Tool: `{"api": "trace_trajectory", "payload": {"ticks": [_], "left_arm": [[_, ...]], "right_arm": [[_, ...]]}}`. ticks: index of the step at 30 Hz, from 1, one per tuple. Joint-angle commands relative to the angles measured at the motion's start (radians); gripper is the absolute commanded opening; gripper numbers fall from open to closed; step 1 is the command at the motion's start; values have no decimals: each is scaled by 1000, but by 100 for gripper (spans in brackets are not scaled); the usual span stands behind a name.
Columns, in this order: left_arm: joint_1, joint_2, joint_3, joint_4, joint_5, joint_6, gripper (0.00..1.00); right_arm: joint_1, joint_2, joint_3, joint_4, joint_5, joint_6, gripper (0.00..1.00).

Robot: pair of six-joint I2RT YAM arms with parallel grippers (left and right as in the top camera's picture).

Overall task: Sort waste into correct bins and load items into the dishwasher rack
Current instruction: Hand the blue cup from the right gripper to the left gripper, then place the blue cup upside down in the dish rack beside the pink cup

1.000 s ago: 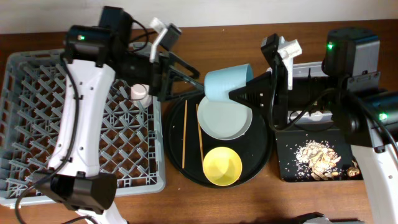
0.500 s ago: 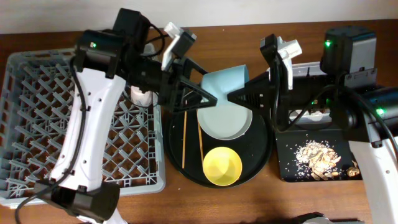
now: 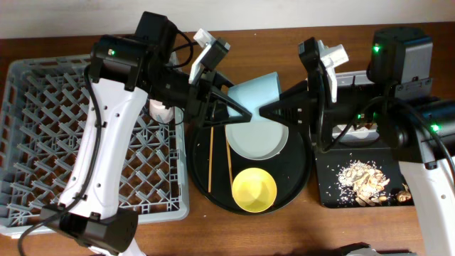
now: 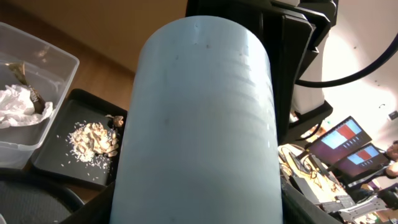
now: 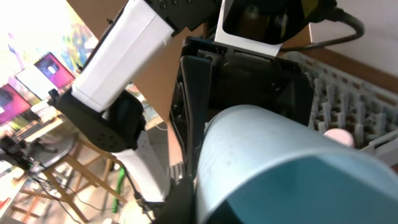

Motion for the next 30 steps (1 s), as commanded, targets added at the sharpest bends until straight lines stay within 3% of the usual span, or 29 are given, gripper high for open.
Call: {"api": "trace_trajectory", "payload": {"ticks": [1, 9, 12, 15, 19, 25, 30], "left_arm": [[-10, -26, 11, -5, 36, 4, 34], [97, -30, 11, -8, -235, -84, 34], [149, -31, 11, -8, -514, -266, 34], [174, -31, 11, -8, -882, -489, 34], [172, -31, 5, -8, -1208, -691, 34], [172, -30, -169, -3, -1355, -792, 34], [174, -29, -369, 108, -1394, -821, 35]], "right_arm": [[-5, 6, 5, 4, 29, -14, 22], [-146, 5, 5, -23, 43, -14, 70], [-229, 6, 5, -107, 144, -14, 71], [-274, 6, 4, -210, 328, -14, 71], [-278, 9, 3, -301, 533, -14, 70], [-278, 27, 0, -385, 654, -14, 70], [-278, 34, 0, -399, 654, -14, 70]]}}
